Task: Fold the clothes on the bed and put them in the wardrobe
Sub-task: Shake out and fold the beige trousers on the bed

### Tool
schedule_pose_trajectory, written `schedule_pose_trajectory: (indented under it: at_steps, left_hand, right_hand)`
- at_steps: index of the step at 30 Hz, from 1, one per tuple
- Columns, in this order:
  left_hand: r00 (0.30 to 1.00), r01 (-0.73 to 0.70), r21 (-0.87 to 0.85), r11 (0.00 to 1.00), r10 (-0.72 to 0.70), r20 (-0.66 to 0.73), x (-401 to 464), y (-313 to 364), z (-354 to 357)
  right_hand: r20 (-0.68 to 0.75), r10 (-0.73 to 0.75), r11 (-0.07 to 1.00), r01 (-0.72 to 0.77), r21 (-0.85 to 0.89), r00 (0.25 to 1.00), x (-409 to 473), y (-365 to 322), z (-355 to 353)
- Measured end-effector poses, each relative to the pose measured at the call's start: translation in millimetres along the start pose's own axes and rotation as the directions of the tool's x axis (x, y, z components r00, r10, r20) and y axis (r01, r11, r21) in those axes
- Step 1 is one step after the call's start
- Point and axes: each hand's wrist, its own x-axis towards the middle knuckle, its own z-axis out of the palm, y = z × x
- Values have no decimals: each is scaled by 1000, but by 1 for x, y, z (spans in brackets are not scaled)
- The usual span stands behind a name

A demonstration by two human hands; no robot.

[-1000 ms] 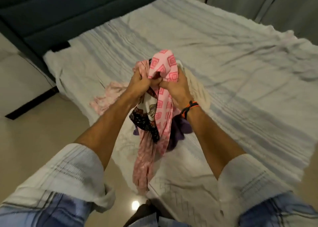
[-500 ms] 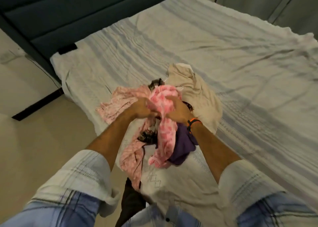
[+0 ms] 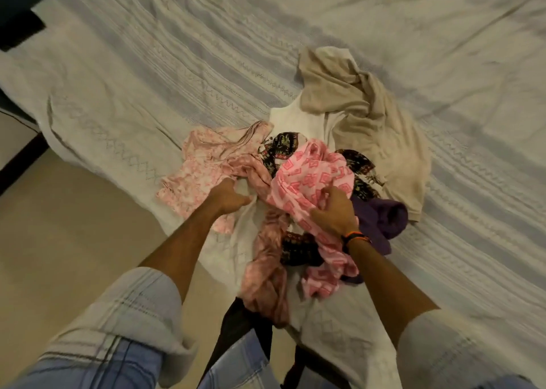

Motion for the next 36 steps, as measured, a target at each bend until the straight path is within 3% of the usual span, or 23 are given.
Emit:
schedule_pose_trajectory:
  at_steps: [5,9,12,16,20,23,25,27,30,32,33,35,36]
  left_hand:
    - [986,94,27,995,-90,-139,61,-22,-32]
    - [983,163,51,985,-159,-89,93,-32,-31]
    - [975,209,-38,977,-211,-67,116,-43,-20]
    - [967,185,-102,977,-199,-160,124,-46,-4]
    - [954,299,-259,918,-279,113,120,-22,20]
    - [980,86,-359,929,-14,199,81,44,52]
    - [940,-42,-414,909,177,292,46,89,69]
    - [891,-50,-462,885,249,380,37,109,80]
    - [922,-96,-538,838,279,270,35,122,84]
    - [922,-254,-355,900,335,191,34,126,87]
    - [918,-319,-172,932,349,187,36,126,88]
    - [934,-331,147,932,302,190,48,127,92]
    - [949,-301,180,936,275,155,52,128,93]
  right_hand:
    - [-66,135,969,-146,-202,989,29,5,20]
    - [-36,175,972,-179,-152,984,47,16,37]
    - [-42,188,978,-191,-87,981,55,18,43]
    - [-78,153,988,-155,-20,985,61,16,42]
    - [-98,143,987,-135,84,985,58,5,40]
    - [-128,133,980,-110,168,983,58,3,36]
    - [-226,192,942,-114,315,955,51,4,27]
    - [-353,253,894,-77,442,901,41,10,16]
    - [-408,259,884,-45,465,875,33,27,8]
    - [-323,226,906,-76,417,919,35,34,1]
    - [-260,203,914,-88,395,944,38,35,-2]
    - [-161,184,923,-114,368,970,44,33,-10]
    - [-165,176,930,-108,352,970,48,32,-14]
